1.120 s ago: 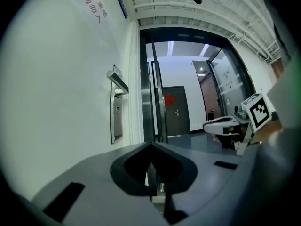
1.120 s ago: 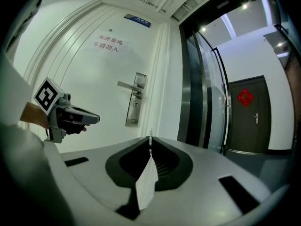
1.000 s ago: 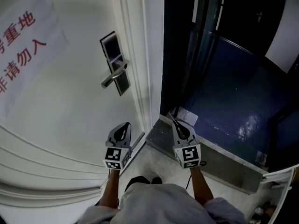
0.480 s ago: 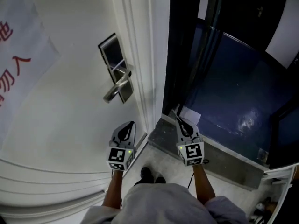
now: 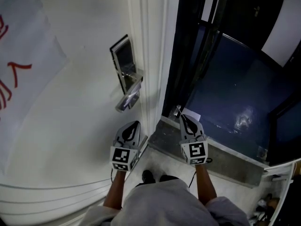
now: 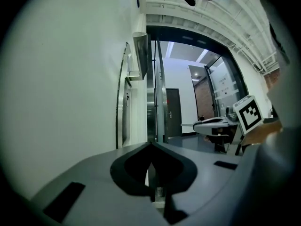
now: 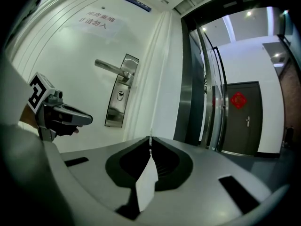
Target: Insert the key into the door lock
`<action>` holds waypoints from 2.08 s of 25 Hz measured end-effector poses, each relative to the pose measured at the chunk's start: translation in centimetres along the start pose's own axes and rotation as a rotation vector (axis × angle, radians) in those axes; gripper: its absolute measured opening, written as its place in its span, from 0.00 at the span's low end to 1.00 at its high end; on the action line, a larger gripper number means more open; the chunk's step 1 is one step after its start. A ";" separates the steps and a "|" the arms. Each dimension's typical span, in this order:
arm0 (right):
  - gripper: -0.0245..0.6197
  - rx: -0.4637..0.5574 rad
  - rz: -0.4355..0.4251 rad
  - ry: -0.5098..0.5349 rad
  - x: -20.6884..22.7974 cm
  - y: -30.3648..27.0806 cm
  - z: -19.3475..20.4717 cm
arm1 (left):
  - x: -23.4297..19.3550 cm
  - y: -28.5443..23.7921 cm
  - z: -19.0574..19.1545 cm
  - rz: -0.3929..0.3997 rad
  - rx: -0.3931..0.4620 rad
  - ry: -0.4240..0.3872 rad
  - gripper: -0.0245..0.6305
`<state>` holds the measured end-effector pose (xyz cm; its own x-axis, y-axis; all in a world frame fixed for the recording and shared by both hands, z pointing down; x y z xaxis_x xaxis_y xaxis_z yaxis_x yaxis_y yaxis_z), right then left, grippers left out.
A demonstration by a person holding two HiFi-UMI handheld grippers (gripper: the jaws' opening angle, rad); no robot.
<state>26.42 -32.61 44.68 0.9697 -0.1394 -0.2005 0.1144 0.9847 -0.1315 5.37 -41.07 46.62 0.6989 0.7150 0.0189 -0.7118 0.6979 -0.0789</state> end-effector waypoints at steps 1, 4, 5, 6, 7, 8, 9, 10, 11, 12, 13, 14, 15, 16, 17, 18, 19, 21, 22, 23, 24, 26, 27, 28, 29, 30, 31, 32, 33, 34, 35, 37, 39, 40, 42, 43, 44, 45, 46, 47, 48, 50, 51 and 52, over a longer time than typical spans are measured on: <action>0.08 0.000 -0.001 -0.002 0.1 0.0 0.1 | 0.0 0.0 0.0 -0.003 -0.001 0.000 0.07; 0.08 0.007 -0.017 -0.005 0.7 -0.5 0.0 | -0.2 -0.2 -0.3 -0.027 0.002 -0.005 0.07; 0.08 0.013 -0.027 -0.005 1.0 -0.8 -0.1 | -0.3 -0.3 -0.4 -0.040 0.003 -0.009 0.07; 0.08 0.020 -0.041 -0.005 1.2 -1.1 -0.2 | -0.3 -0.4 -0.6 -0.057 0.004 -0.013 0.07; 0.08 0.025 -0.058 -0.004 1.3 -1.3 -0.3 | -0.3 -0.4 -0.7 -0.077 0.003 -0.015 0.07; 0.08 0.027 -0.079 -0.003 1.5 -1.5 -0.3 | -0.3 -0.2 -0.7 -0.099 0.003 -0.015 0.07; 0.08 0.028 -0.101 0.000 1.6 -1.6 -0.4 | -0.3 0.0 -0.8 -0.123 0.004 -0.014 0.07; 0.08 0.031 -0.123 0.003 1.8 -1.9 -0.4 | -0.3 0.2 -0.9 -0.148 0.005 -0.014 0.07; 0.08 0.035 -0.145 0.006 1.9 -2.1 -0.5 | -0.4 0.3 -1.0 -0.173 0.007 -0.014 0.07; 0.08 0.040 -0.168 0.009 2.0 -2.4 -0.6 | -0.4 0.6 -1.1 -0.197 0.007 -0.015 0.07; 0.08 0.045 -0.190 0.011 2.1 -2.7 -0.7 | -0.3 0.9 -1.1 -0.221 0.007 -0.016 0.07; 0.08 0.050 -0.211 0.012 2.0 -2.9 -0.8 | -0.3 1.3 -1.1 -0.243 0.006 -0.017 0.07; 0.08 0.056 -0.232 0.014 1.9 -3.1 -0.9 | -0.3 1.8 -1.1 -0.265 0.004 -0.018 0.07; 0.08 0.061 -0.252 0.015 1.7 -3.4 -0.9 | -0.4 2.3 -1.0 -0.289 0.003 -0.018 0.06; 0.08 0.068 -0.274 0.019 1.3 -3.7 -1.1 | -0.6 2.9 -1.0 -0.314 0.003 -0.017 0.07; 0.08 0.075 -0.297 0.025 1.0 -4.0 -1.3 | -0.8 3.6 -1.0 -0.340 0.005 -0.017 0.07; 0.08 0.082 -0.321 0.031 0.5 -4.4 -1.5 | -1.0 4.2 -1.1 -0.367 0.008 -0.016 0.06; 0.08 0.097 -0.373 0.042 -0.6 -4.9 -2.1 | -1.3 5.6 -1.1 -0.421 0.008 -0.013 0.07; 0.08 0.105 -0.398 0.046 -1.2 -5.1 -2.4 | -1.4 6.4 -1.1 -0.446 0.007 -0.014 0.07; 0.08 0.114 -0.421 0.051 -1.9 -5.4 -2.7 | -1.6 7.1 -1.1 -0.469 0.007 -0.016 0.07; 0.08 0.124 -0.443 0.055 -2.5 -5.6 -3.1 | -1.8 7.7 -1.2 -0.492 0.008 -0.018 0.07; 0.08 0.141 -0.484 0.066 -3.7 -6.0 -3.7 | -2.0 9.0 -1.3 -0.531 0.012 -0.018 0.07; 0.08 0.148 -0.503 0.071 -4.3 -6.1 -3.9 | -2.1 9.6 -1.2 -0.549 0.012 -0.018 0.07; 0.08 0.154 -0.520 0.077 -4.9 -6.2 -4.1 | -2.2 10.1 -1.2 -0.564 0.012 -0.017 0.07; 0.08 0.157 -0.535 0.084 -5.3 -6.2 -4.2 | -2.2 10.6 -1.1 -0.576 0.012 -0.016 0.07; 0.08 0.158 -0.547 0.092 -5.7 -6.2 -4.3 | -2.3 11.1 -1.1 -0.588 0.012 -0.016 0.07; 0.08 0.158 -0.556 0.101 -6.0 -6.2 -4.4 | -2.3 11.4 -1.1 -0.597 0.013 -0.015 0.07; 0.08 0.159 -0.561 0.112 -6.1 -6.3 -4.5 | -2.4 11.7 -1.2 -0.605 0.015 -0.015 0.07; 0.08 0.161 -0.562 0.123 -6.1 -6.4 -4.7 | -2.5 11.9 -1.3 -0.610 0.018 -0.016 0.07; 0.08 0.165 -0.561 0.136 -6.1 -6.5 -4.9 | -2.6 12.0 -1.4 -0.613 0.019 -0.017 0.07; 0.08 0.169 -0.559 0.151 -6.0 -6.6 -5.1 | -2.6 12.0 -1.4 -0.613 0.019 -0.019 0.07; 0.08 0.181 -0.555 0.188 -5.7 -6.9 -5.7 | -2.6 11.9 -1.3 -0.609 0.019 -0.018 0.07; 0.08 0.197 -0.545 0.249 -5.4 -7.2 -6.6 | -2.6 11.6 -1.3 -0.602 0.020 -0.016 0.07; 0.08 0.204 -0.534 0.296 -5.3 -7.4 -7.1 | -2.6 11.4 -1.3 -0.596 0.021 -0.016 0.07; 0.08 0.209 -0.505 0.425 -5.1 -7.8 -7.8 | -2.6 11.0 -1.3 -0.584 0.021 -0.016 0.07; 0.08 0.208 -0.488 0.502 -5.1 -7.9 -8.0 | -2.5 10.9 -1.4 -0.578 0.021 -0.017 0.07; 0.08 0.205 -0.470 0.578 -5.2 -8.1 -8.3 | -2.6 10.8 -1.4 -0.573 0.022 -0.019 0.07; 0.08 0.203 -0.457 0.645 -5.2 -8.3 -8.5 | -2.6 10.7 -1.4 -0.570 0.023 -0.020 0.07; 0.08 0.202 -0.449 0.696 -5.3 -8.4 -8.8 | -2.6 10.6 -1.5 -0.567 0.024 -0.021 0.07; 0.08 0.201 -0.443 0.739 -5.3 -8.5 -9.0 | -2.7 10.6 -1.5 -0.565 0.026 -0.021 0.07; 0.08 0.201 -0.436 0.782 -5.3 -8.7 -9.2 | -2.8 10.5 -1.5 -0.564 0.027 -0.021 0.07; 0.08 0.203 -0.411 0.884 -5.4 -8.9 -9.3 | -2.9 10.5 -1.5 -0.564 0.028 -0.019 0.07; 0.08 0.203 -0.393 0.945 -5.5 -9.1 -9.3 | -2.9 10.4 -1.6 -0.563 0.030 -0.019 0.07; 0.08 0.203 -0.373 1.007 -5.6 -9.3 -9.4 | -2.9 10.3 -1.6 -0.562 0.031 -0.019 0.07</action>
<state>17.88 -41.94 37.93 0.2557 -0.3630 -0.8960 0.4875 0.8488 -0.2047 -3.92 -36.00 44.15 0.9701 0.2330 0.0674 -0.2321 0.9725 -0.0220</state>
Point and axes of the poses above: the fingertips, and each gripper's own axes: y backward along the fingers, x to its right, z out of its underside, the point moved 6 cm from there along y, backward along the fingers, and after that the axes turned 9 degrees about -z, right-handed, at the moved point
